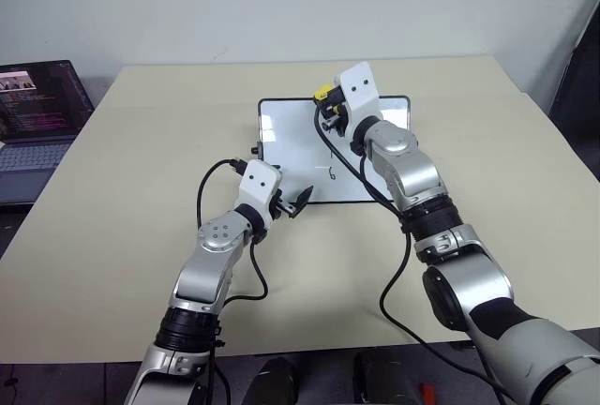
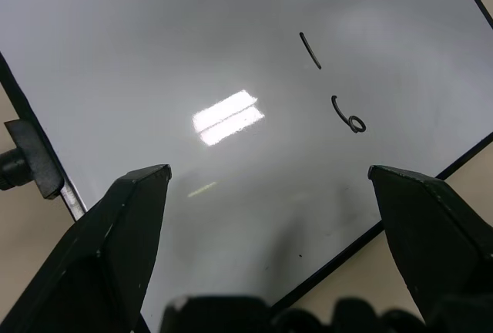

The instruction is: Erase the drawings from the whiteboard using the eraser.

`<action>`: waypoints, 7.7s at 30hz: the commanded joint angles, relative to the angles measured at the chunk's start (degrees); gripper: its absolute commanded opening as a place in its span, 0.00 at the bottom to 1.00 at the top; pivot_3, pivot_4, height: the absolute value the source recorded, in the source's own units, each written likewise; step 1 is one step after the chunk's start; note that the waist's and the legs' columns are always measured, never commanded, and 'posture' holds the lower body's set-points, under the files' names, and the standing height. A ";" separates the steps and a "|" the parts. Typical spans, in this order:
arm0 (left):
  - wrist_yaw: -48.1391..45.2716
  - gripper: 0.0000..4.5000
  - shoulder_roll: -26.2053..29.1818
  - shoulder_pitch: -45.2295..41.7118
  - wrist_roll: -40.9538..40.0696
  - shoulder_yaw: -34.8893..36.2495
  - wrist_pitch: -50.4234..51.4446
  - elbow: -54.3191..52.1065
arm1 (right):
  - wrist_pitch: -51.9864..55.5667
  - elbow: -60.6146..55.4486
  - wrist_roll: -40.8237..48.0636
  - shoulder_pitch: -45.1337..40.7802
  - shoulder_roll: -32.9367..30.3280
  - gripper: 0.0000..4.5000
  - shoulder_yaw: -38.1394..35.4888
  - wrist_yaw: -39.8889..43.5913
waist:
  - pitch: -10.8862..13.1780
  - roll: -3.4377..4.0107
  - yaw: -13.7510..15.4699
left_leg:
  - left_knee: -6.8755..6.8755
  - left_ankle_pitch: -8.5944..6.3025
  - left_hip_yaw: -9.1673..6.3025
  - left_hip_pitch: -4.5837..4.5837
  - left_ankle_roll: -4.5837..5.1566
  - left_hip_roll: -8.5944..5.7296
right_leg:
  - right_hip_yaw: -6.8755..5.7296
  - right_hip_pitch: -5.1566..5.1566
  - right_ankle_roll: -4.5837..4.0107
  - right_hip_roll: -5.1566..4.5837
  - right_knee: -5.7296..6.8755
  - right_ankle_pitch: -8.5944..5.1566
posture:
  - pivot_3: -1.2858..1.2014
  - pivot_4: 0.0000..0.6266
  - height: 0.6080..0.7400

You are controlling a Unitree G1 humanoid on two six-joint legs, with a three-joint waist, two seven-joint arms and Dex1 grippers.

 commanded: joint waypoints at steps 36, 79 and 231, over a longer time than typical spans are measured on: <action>2.20 1.00 -0.41 -0.70 -0.22 1.47 1.93 -5.85 | -3.51 10.71 -6.23 -1.14 -2.63 0.25 1.23 1.70 | -0.01 0.00 0.10 | 0.06 0.00 0.00 0.01 0.00 -0.01 | -0.03 0.05 -0.01 0.01 0.03 0.01 | 0.52 0.24 1.00; 2.81 1.00 -1.30 -1.21 -0.19 2.11 1.23 -4.10 | 17.21 -21.22 -2.75 14.64 -9.89 0.25 1.18 8.30 | -0.18 -0.05 0.35 | 0.24 0.02 -0.24 0.14 -0.01 -0.05 | -0.16 0.34 0.02 0.03 0.04 0.06 | 0.52 0.24 1.00; -1.35 1.00 0.11 6.84 -2.43 0.74 8.74 -14.28 | 12.60 -23.23 -4.46 17.19 -1.50 0.25 10.38 2.93 | -0.11 0.00 0.18 | 0.09 -0.02 -0.46 -0.02 -0.06 -0.01 | -0.15 0.19 0.03 0.00 -0.21 0.04 | 0.52 0.24 1.00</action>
